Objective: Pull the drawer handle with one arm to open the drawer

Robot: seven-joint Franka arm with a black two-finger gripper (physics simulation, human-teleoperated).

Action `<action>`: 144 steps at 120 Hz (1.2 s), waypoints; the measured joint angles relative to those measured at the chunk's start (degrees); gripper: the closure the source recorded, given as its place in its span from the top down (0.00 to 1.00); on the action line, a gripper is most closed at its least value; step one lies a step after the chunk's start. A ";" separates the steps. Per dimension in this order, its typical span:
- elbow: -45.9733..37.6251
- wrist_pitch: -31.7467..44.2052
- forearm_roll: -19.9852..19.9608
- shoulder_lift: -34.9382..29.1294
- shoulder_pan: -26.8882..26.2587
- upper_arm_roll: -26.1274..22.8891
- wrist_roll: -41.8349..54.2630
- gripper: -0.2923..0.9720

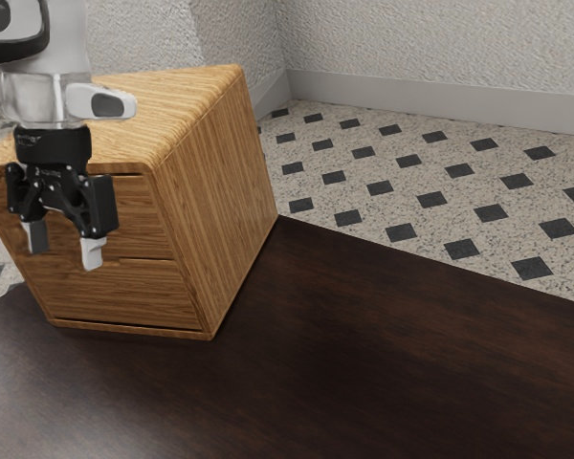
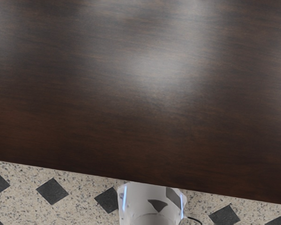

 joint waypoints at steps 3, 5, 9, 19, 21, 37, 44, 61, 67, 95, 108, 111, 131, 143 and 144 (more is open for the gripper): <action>-0.27 2.87 0.09 0.20 -0.08 -0.01 0.05 0.77; -0.39 4.61 0.14 0.33 -0.19 -0.02 0.08 0.77; -0.54 7.72 0.22 0.55 -0.52 0.00 0.14 0.77; -0.70 13.59 0.36 0.58 -1.27 0.07 0.32 0.77; -0.71 14.47 0.40 0.52 -1.38 0.11 0.37 0.77; -0.75 19.33 1.03 0.19 -1.20 0.51 1.11 0.77; -1.19 20.65 1.84 -3.13 -1.24 0.73 2.31 0.77; -15.48 22.59 3.31 -25.47 0.41 1.61 8.62 0.77; -19.80 22.29 3.50 -27.86 0.84 2.00 12.28 0.77; -37.49 25.35 8.34 -43.00 7.44 2.19 26.47 0.77; -43.74 32.94 10.78 -44.98 6.41 1.39 32.16 0.77; -44.57 34.62 11.14 -45.46 6.34 1.33 33.38 0.77; -51.28 52.35 13.86 -45.10 5.51 1.67 40.49 0.77; -53.04 61.89 18.42 -42.03 3.96 1.90 43.85 0.77; -53.06 62.50 18.74 -41.59 3.89 2.09 44.10 0.77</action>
